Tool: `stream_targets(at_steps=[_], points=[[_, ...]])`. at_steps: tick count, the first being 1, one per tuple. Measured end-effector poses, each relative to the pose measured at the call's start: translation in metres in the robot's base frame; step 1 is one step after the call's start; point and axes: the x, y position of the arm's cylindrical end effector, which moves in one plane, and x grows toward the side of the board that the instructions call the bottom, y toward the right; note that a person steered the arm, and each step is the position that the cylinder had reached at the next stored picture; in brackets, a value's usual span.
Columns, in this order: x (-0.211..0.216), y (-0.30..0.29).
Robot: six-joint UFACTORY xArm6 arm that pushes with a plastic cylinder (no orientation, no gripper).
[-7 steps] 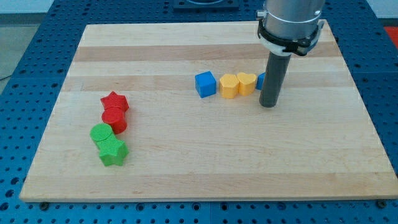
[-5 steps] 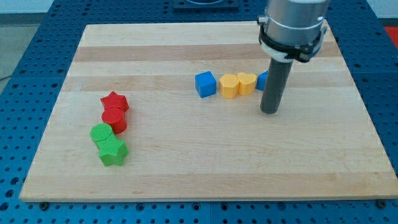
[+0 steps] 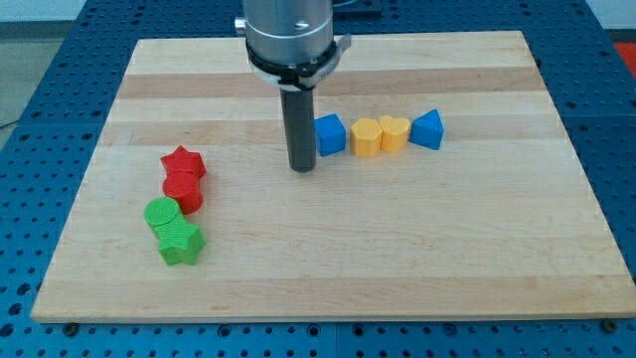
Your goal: Push the green star and green circle slightly left
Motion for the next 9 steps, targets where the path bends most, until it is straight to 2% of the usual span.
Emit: stream_targets(at_steps=[2, 3, 4, 5, 6, 7, 9], points=[[0.093, -0.007], [0.120, -0.051], [0.122, -0.096], [0.124, -0.117], [0.122, -0.100], [0.122, -0.108], [0.121, -0.163]])
